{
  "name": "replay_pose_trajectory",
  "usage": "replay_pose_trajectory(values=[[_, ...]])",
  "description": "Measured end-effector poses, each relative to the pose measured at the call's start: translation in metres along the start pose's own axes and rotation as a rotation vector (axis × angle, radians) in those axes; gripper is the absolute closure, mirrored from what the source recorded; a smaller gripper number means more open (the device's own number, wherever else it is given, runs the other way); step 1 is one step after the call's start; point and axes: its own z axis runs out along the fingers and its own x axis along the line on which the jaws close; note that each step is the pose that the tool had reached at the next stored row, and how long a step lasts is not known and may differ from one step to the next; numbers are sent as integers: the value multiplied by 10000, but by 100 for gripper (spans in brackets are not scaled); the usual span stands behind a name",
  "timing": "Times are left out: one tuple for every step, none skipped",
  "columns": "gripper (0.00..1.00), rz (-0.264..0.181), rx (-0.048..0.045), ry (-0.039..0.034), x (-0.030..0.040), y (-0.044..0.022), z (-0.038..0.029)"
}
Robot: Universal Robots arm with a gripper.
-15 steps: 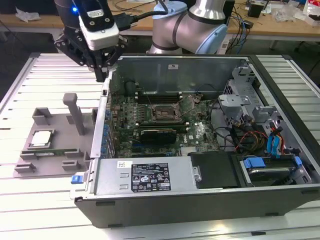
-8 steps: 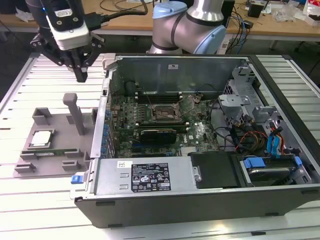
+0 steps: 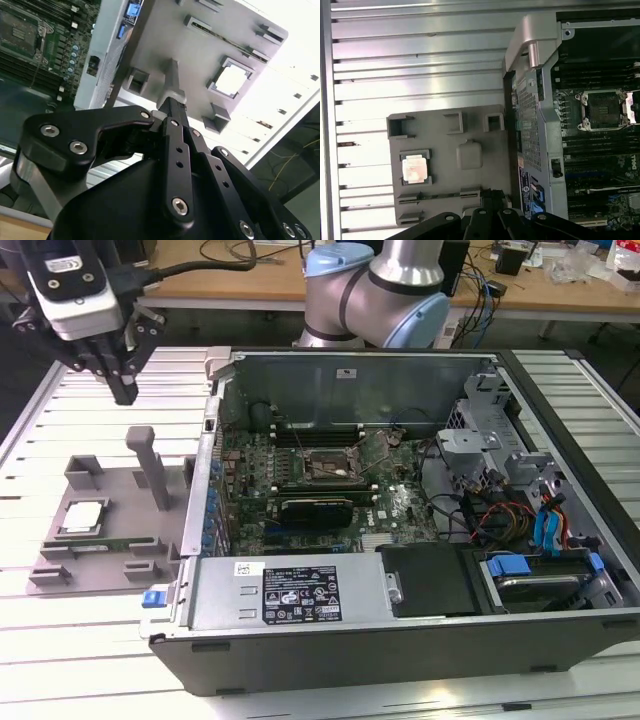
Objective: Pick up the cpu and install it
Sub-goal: 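Reach for the cpu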
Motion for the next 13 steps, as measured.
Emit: replay_pose_trajectory(values=[[89,0,1,0,21,-2,-1],[89,1,-1,-1,58,-4,-1],[89,0,-1,-2,78,-6,-2],[89,1,0,-1,97,-7,-3],[89,0,-1,-3,119,-9,-3],[89,-1,-1,-3,138,-10,-4],[89,-1,-1,-4,170,-13,-4],[89,-1,0,-4,192,-14,-5],[89,-1,0,-4,211,-16,-6],[89,-1,0,-4,229,-17,-6],[89,0,0,-4,248,-18,-7],[89,0,-1,-5,281,-21,-8],[89,1,-1,-5,300,-22,-8]])
